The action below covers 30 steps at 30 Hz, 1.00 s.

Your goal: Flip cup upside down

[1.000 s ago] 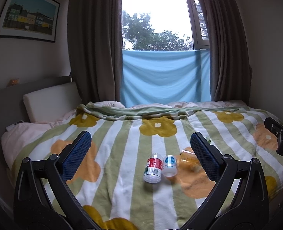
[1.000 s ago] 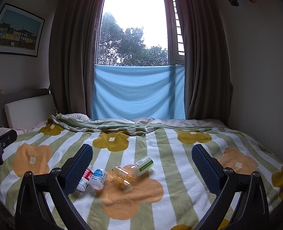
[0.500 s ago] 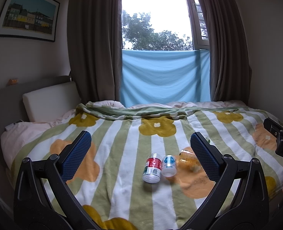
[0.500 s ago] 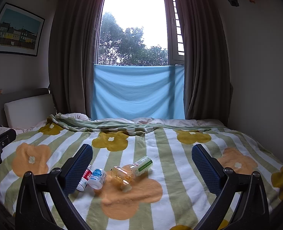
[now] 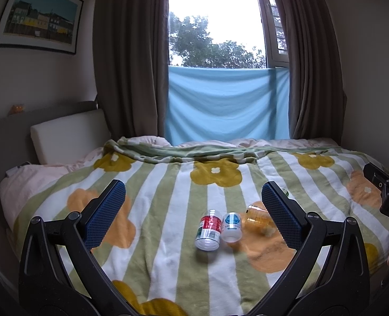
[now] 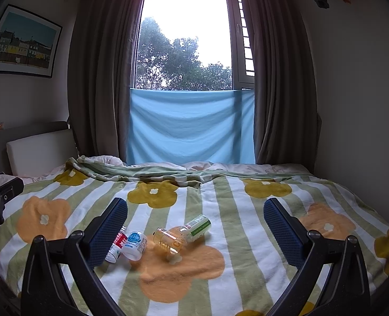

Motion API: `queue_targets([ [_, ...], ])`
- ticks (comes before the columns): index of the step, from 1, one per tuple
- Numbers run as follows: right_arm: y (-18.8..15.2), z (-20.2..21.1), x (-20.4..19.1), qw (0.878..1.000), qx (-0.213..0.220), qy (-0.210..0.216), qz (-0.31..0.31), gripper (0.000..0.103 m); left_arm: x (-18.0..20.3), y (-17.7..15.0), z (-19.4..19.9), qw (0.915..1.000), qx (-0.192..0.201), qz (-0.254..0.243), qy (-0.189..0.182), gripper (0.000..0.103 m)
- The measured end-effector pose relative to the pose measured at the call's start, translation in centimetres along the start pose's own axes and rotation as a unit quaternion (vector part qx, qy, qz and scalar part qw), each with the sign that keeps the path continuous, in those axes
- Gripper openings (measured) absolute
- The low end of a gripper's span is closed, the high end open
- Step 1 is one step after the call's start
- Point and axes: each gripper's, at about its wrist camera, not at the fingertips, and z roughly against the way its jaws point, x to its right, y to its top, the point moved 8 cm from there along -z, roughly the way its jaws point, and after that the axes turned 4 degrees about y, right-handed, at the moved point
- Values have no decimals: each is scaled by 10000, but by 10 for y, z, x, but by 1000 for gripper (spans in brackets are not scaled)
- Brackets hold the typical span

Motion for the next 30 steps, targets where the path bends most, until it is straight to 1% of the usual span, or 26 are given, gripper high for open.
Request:
queue_targets([
  [7,3,-3,-6,10000,2,56,68,103,6,-3,-2,10000,-78,-16,-29,103],
  [10,1,-6,-7,9999,-16,90,102,103,16,-5,-14,9998,-189,-85,-76,103],
  [13,-3,-11,-8,9998,-63,135,121,103,25,-2,-36,9990,-325,-196,-219,103],
  [18,-10,-19,-5,9997,-144,147,120,103,53,-7,-90,9942,-733,-399,-675,103],
  [22,-19,-29,1,9996,-255,128,83,103,75,-31,-144,9838,-1401,-458,-1025,103],
  [25,-26,-35,5,9994,-320,106,74,103,87,-60,-183,9722,-1963,-456,-1190,103],
  [26,-29,-38,6,9993,-349,95,77,103,91,-73,-196,9664,-2201,-448,-1246,103],
  [29,-37,-48,9,9990,-444,74,56,103,101,-105,-225,9530,-2664,-393,-1391,103],
  [30,-39,-50,11,9989,-470,76,39,103,104,-113,-231,9497,-2767,-400,-1413,102],
])
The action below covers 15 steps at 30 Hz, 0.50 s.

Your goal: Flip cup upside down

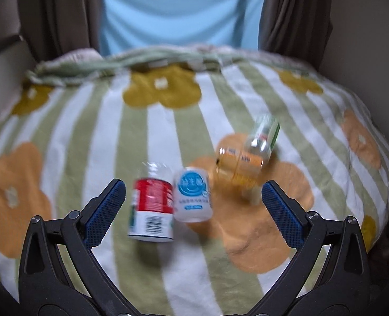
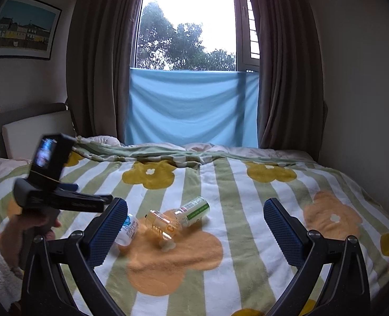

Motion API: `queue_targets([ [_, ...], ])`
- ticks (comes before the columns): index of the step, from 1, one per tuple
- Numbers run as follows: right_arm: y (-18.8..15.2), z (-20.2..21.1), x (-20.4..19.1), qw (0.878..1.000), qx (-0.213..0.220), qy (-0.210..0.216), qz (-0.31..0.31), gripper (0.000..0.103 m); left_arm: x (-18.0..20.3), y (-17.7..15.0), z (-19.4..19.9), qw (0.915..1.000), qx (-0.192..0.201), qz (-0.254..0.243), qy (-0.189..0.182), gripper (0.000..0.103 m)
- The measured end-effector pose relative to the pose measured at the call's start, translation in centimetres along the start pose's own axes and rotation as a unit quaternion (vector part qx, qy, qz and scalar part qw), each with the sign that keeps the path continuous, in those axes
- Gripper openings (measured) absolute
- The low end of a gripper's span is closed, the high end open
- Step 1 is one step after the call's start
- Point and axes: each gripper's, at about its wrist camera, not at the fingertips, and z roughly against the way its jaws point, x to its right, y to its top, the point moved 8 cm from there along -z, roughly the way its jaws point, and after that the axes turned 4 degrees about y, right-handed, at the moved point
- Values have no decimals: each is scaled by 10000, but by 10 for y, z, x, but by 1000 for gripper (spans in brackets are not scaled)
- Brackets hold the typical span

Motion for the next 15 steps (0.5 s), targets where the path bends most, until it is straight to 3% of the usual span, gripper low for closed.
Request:
queue_targets([
  [5,-14,-21,5,9998,-189,23,-66,103,11,-15,-53,9987,-474,-202,2,93],
  [15,-33,-45,9,9990,-429,66,-121,103,16,-35,-115,9938,-1081,-264,-9,77],
])
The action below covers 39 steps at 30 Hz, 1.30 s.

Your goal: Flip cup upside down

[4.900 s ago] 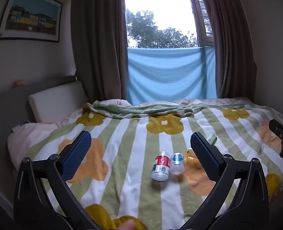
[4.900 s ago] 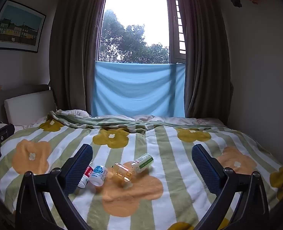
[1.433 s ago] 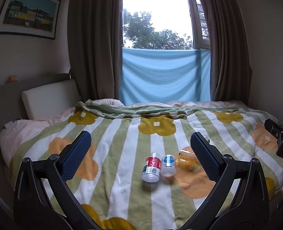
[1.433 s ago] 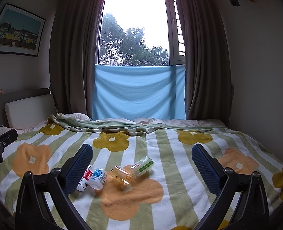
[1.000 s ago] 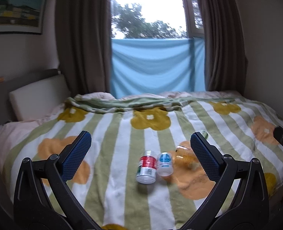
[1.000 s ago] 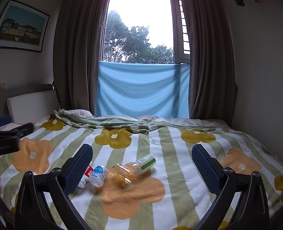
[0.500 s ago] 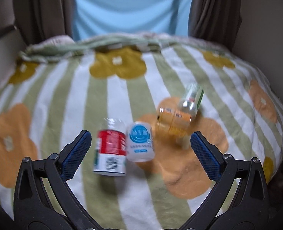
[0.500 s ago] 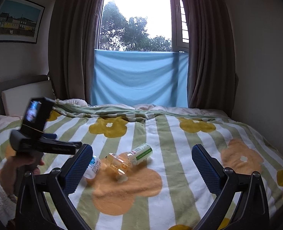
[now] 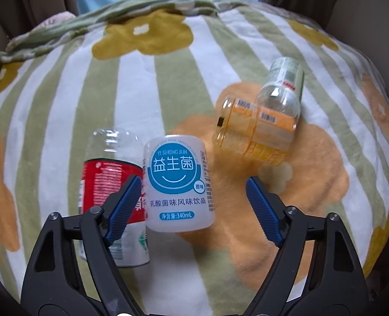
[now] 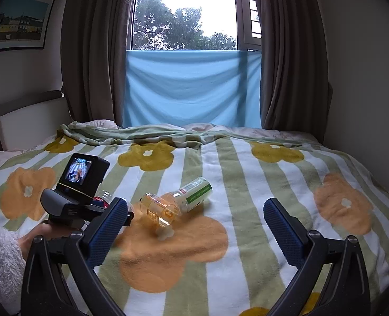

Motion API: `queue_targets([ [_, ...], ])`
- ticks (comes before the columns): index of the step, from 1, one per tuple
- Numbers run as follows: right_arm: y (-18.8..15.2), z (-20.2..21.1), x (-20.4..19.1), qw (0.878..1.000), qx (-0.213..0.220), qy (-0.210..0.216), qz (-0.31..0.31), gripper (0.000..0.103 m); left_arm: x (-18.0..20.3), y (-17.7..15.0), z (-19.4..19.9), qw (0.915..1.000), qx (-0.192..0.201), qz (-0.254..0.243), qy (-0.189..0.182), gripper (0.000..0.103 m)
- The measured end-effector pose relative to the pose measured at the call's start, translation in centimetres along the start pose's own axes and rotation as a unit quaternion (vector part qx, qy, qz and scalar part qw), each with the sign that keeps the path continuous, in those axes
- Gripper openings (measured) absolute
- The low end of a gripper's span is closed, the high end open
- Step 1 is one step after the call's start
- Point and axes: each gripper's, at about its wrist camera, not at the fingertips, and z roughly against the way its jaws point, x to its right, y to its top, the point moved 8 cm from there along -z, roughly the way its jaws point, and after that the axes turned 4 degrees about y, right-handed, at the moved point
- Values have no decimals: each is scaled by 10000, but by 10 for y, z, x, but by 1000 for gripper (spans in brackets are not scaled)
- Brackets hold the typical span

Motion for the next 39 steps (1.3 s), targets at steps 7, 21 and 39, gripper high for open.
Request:
queue_targets([
  [7,-7,-11,2,9999,-110,34,-62,103,-8,-3,-24,9994,-259,-59,206,73],
  [21,-9,-13,3,9998,-140,59,-107,103,8,-4,-8,9996,-189,-134,-183,58],
  [39,-19,26,12,9986,-299,105,-417,103,76,-97,59,9971,-295,-364,-596,58],
])
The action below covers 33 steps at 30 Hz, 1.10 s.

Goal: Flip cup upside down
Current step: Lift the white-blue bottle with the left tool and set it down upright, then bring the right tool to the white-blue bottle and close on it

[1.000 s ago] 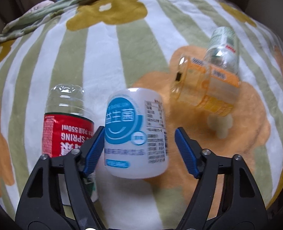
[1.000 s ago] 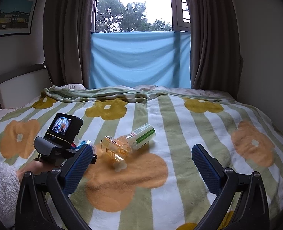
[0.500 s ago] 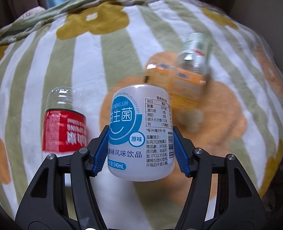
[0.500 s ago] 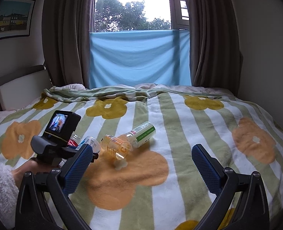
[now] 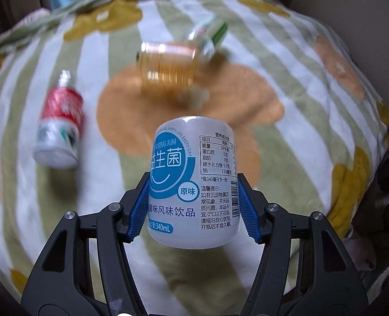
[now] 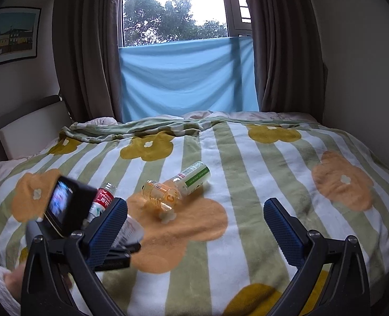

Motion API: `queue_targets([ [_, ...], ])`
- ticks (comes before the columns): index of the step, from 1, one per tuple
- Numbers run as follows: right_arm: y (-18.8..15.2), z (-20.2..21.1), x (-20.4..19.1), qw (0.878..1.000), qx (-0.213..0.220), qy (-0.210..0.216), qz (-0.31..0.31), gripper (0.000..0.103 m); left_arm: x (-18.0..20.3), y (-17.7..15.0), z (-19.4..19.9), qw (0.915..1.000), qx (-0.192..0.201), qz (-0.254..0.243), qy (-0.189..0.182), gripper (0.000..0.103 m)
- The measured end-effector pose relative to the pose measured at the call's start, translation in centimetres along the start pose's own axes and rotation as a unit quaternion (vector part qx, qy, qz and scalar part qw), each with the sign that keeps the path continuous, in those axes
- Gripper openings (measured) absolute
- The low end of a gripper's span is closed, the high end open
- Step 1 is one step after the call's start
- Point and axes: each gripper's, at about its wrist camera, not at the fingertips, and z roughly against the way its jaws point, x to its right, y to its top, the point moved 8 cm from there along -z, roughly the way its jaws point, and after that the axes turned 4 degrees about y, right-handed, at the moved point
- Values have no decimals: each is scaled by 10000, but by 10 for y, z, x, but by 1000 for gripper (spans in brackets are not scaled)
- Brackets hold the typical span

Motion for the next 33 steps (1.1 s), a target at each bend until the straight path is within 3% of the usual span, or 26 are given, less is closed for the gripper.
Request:
queue_targets([
  [8,-3,10,1,9998,-167,-23,102,103,-5,-16,-17,9997,66,167,178,61],
  [10,-4,9,-1,9997,-217,14,84,103,-8,-16,-18,9995,71,261,175,76],
  [11,-4,8,-2,9997,-241,42,73,103,-9,-16,-17,9993,99,310,189,94],
  [12,-4,7,-2,9996,-254,58,71,103,-11,-16,-16,9991,148,355,187,103],
  [18,-4,2,-12,9991,-340,266,-8,103,-23,-8,14,9968,538,487,345,103],
  [22,6,-2,-17,9974,-520,495,15,103,-35,-3,55,9936,912,533,411,103],
  [27,21,-33,-15,9806,-1561,1132,-341,103,-57,-3,102,9879,1303,580,604,103],
  [33,-19,-102,-38,9402,-2994,1423,-785,103,-90,-17,128,9846,1396,718,774,103],
])
